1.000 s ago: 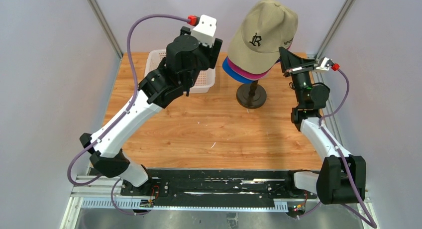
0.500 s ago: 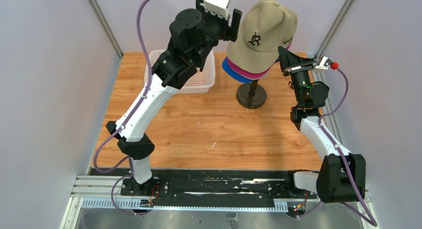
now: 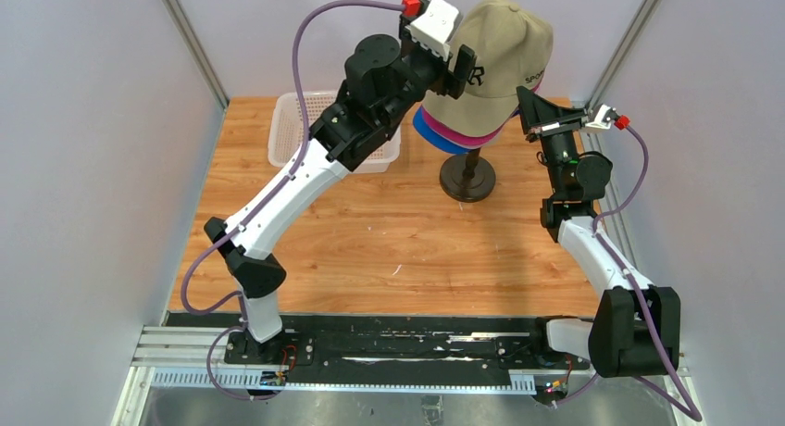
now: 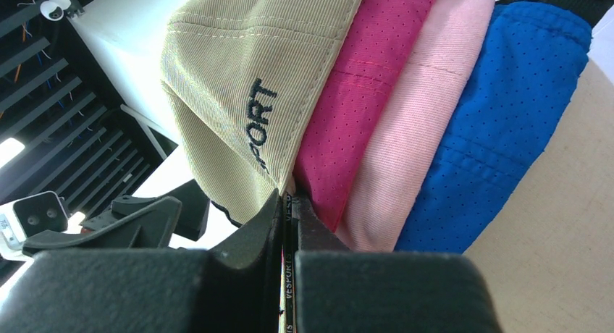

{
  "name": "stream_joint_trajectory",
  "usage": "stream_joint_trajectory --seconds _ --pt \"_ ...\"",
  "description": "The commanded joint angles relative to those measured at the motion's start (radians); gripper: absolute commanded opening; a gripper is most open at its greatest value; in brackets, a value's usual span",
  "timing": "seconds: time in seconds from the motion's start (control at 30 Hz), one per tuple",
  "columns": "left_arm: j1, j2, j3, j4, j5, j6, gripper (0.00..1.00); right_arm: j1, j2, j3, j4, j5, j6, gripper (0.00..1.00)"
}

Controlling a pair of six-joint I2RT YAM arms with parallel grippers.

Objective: Stack the hats

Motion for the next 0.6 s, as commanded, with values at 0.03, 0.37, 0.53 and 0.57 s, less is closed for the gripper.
stream_joint_trajectory --seconds 0.03,0.37,0.53,0.57 --pt "0.007 -0.066 -0.105 0.093 -0.100 0.001 0.77 0.020 0.024 0.015 -0.059 -0.037 -0.048 0.00" --pt "0.205 -0.250 -0.462 0.268 -0.069 -0.314 0.78 0.020 0.013 0.045 -0.080 -0.059 -0.061 0.00" --pt "0.298 -0.232 -0.442 0.257 0.098 -0.407 0.79 0.021 0.010 0.043 -0.083 -0.065 -0.065 0.00" --pt "0.307 -0.214 -0.421 0.250 0.137 -0.419 0.79 0.021 0.009 0.044 -0.086 -0.066 -0.067 0.00"
